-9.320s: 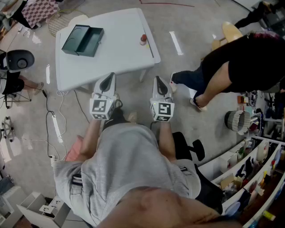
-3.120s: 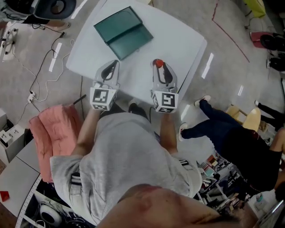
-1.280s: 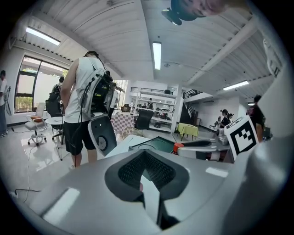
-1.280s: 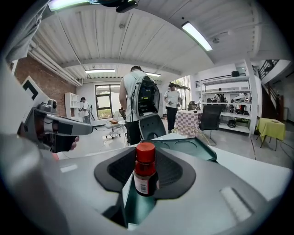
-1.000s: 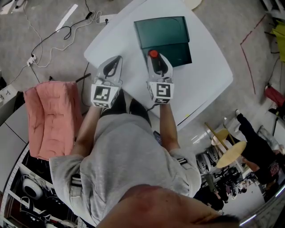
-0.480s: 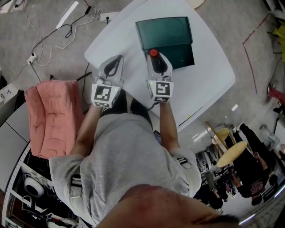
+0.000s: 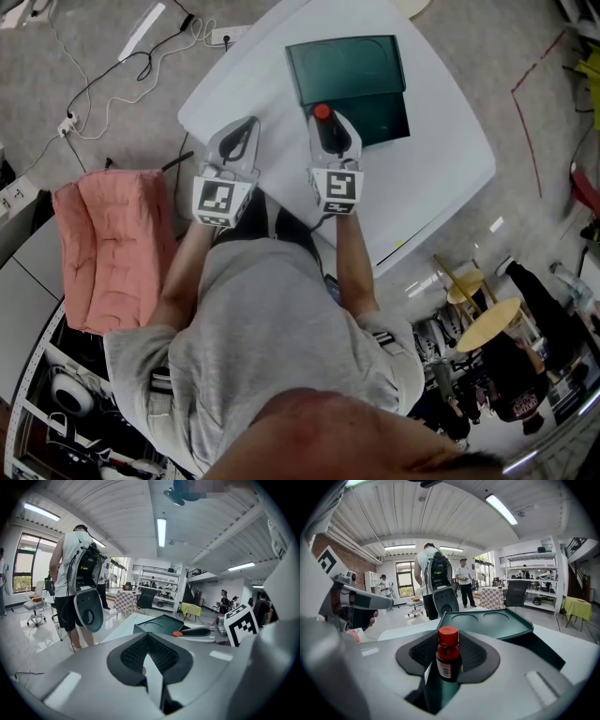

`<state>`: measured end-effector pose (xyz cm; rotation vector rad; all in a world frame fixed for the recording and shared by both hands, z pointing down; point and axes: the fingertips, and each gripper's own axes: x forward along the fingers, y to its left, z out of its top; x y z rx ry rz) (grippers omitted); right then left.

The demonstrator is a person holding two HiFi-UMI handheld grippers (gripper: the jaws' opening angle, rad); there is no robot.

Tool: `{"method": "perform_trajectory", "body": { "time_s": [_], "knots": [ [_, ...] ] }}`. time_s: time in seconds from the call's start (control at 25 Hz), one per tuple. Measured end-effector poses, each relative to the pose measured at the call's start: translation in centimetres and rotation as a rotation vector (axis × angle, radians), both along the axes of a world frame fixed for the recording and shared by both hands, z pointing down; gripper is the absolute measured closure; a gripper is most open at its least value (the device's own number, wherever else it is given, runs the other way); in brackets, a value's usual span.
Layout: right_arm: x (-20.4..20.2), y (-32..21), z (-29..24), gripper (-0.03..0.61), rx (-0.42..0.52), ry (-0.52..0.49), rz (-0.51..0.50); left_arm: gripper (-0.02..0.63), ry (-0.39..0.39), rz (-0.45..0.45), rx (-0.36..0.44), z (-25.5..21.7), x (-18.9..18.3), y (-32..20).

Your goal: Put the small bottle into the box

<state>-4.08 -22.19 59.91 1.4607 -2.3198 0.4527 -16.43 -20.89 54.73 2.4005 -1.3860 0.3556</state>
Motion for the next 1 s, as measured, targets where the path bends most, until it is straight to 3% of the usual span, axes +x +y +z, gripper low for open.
{"method": "perform_trajectory", "body": {
  "time_s": [0.68, 0.84, 1.0],
  "knots": [
    [-0.4, 0.5, 0.2, 0.434, -0.012, 0.040, -0.019, 0.603, 0.004, 0.007, 0.013, -0.6, 0.4, 0.1],
    [-0.4, 0.7, 0.3, 0.413, -0.013, 0.039, -0.023, 0.603, 0.004, 0.011, 0.018, -0.8, 0.6, 0.3],
    [-0.7, 1.0, 0.0, 0.351, -0.005, 0.020, -0.030, 0.603, 0.002, 0.017, 0.027, -0.9, 0.6, 0.6]
  ]
}}
